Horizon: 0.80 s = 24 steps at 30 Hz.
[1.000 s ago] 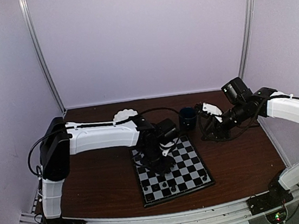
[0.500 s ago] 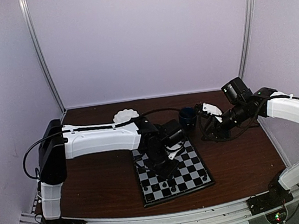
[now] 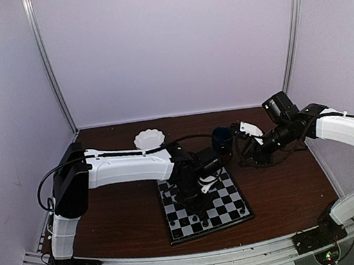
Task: Set up the chess pieces on the board
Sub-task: Place the pawn at e7.
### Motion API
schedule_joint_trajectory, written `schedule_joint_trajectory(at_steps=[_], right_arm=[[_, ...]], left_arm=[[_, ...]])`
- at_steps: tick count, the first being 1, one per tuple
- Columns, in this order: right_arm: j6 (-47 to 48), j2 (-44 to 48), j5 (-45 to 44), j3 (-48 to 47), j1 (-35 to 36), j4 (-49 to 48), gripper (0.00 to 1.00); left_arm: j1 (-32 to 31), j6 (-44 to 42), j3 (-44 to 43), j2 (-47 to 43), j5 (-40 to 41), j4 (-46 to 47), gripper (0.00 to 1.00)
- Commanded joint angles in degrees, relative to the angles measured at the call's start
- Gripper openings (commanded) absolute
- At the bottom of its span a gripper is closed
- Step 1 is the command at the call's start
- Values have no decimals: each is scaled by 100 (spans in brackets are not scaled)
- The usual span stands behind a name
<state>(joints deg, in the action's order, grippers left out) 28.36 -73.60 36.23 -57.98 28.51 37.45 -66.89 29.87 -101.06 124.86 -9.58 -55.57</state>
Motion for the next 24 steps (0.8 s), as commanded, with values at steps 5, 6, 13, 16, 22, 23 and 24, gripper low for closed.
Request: schedule_joint_trajectory(at_steps=[5,6,13,16,22,23,24], right_arm=[[69,47,41,32,-38,-63,39],[65,48,38,32,-36,-61,39],[64,66,38,32,-38,-48,39],[64,65,47,32,-43,-50,39],[58,73,34,27,-38,-59,39],[56,74,33,28,-38,-58,39],[56,74,41,24,-34,-57,39]], left_arm=[[23,-104,-239,126,-140,-8,10],[23,-104,-239,134,-148,-11,10],[20,-113,-249,187,-163,-7,10],[26,-113,-257,205,-168,-15,15],[18,-130,-411,133,-72,-163,22],[23,-137,-441,86,-56,-191,22],[27,-139,-456,12,-26,-214,22]])
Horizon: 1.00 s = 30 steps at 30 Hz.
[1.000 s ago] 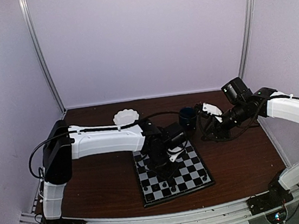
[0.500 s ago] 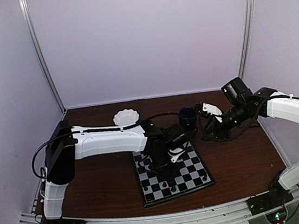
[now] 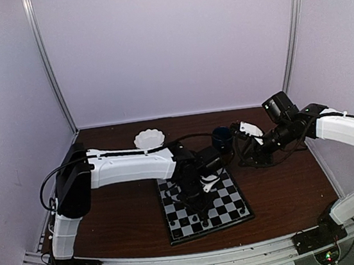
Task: Set up the chess pieces on the board
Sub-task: Place the pawn at e7, then pick up the bishop from the chessboard.
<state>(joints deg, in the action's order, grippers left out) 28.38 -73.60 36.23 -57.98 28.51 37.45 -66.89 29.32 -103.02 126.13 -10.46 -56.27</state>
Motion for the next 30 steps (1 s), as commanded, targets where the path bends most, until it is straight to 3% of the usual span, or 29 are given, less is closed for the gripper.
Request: schedule_joint_trajectory(at_steps=[1,7,17,30], right_arm=[[53,70,42,31,-38,-60,39],[62,57,49,32,-31,-57,39],[71,83,42,32,-36,-53,39],[93,64,43,41,-39,-48,39]], left_arm=[[24,-92,-269,-216,119,-139,22],[111,-53,-316,-644,542,-234,24],[206,220,-250,-387,855,-157,28],[359,97,-360,-61,762,104,23]])
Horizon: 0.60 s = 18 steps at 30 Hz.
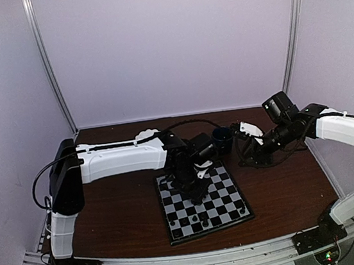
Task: Set up the chess pieces on the board
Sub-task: Pick up the bishop from the chessboard.
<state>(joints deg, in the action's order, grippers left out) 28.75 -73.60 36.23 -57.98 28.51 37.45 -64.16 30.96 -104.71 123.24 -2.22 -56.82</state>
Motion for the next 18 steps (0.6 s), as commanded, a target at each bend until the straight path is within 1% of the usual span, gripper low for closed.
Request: schedule_joint_trajectory(at_steps=[1,12,18], right_arm=[[60,65,42,41,-32,-51,39],[78,50,43,41,-38,-43,39],[78,49,42,45,-31,-37,39]], left_arm=[[100,-72,-219,267,-75,155,23],[162,-123,-310,452,-141,237,20],[178,-170,-360,499,-231,253,13]])
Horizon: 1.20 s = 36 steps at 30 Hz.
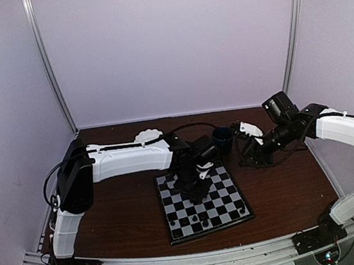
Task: Set up the chess pieces on the board
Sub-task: Pick up the bishop from the chessboard, then place the bishop on f8.
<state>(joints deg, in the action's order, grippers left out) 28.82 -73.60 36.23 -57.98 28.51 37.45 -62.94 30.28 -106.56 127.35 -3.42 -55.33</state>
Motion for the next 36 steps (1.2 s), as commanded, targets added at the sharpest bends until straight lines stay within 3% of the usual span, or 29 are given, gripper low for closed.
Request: schedule_joint_trajectory(at_steps=[1,16,36], right_arm=[[76,48,42,49,-36,-44,39],[80,23,57,41,-34,-44,39],[76,11,25,32,-37,-48,39]], left_arm=[[54,-120,-180,76,-140,110,11],[-99,-529,6,-721,-276,122,8],[-777,-989,-395,-416,-899,96,8]])
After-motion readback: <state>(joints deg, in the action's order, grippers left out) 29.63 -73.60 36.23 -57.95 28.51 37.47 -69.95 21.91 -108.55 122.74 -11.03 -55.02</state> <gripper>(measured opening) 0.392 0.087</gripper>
